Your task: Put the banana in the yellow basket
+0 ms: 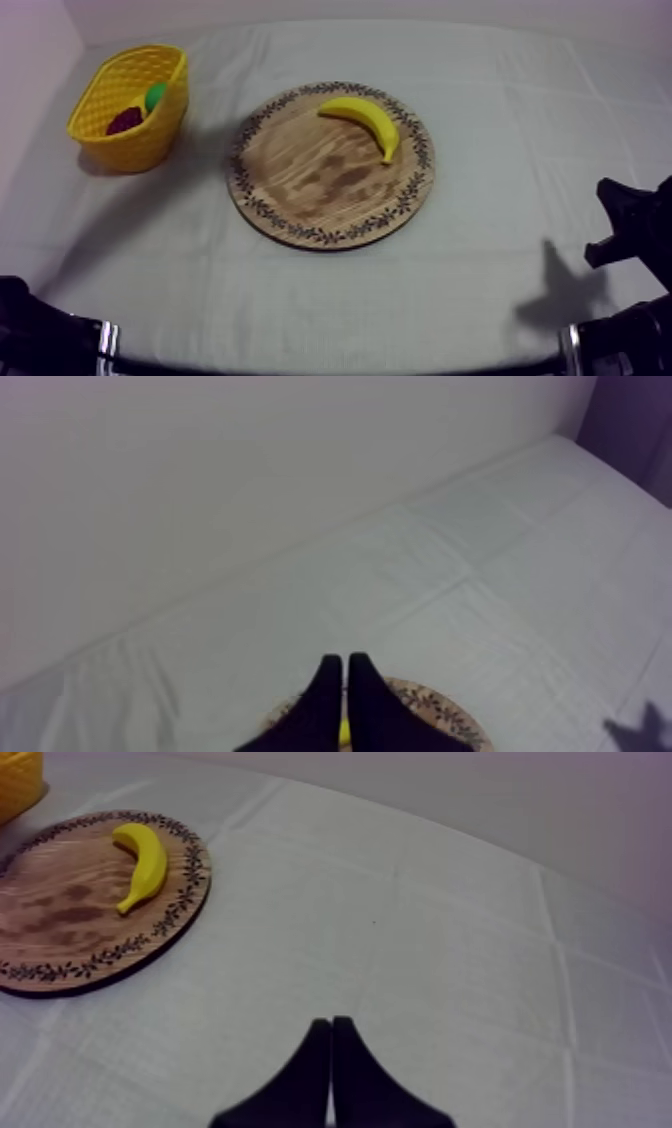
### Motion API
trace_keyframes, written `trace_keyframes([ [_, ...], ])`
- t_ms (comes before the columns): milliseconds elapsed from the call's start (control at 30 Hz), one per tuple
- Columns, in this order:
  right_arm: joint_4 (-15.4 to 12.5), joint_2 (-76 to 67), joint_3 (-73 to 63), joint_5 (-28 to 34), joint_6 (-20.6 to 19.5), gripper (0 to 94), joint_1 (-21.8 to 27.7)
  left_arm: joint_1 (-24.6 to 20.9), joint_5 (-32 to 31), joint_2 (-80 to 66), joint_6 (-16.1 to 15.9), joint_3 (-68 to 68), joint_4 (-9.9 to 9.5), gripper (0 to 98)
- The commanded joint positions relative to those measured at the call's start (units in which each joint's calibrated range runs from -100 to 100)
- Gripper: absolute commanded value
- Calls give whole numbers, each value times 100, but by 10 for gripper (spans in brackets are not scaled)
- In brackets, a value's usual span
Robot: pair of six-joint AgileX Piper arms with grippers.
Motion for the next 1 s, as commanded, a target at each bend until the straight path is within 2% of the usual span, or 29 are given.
trace_keyframes([
  [0,-1,0,-5,2,1,3,0,117,303,458,287,-508,-114,0],
  [133,-1,0,-5,2,1,3,0,260,800,970,621,-1084,-200,0],
  [467,-1,0,-5,2,1,3,0,487,1896,1961,1477,-2379,-232,0],
  [667,-1,0,-5,2,1,3,0,541,2226,2226,2139,-2629,-270,0],
  [967,-1,0,-5,2,1,3,0,601,2520,2424,3388,-2551,-450,0],
])
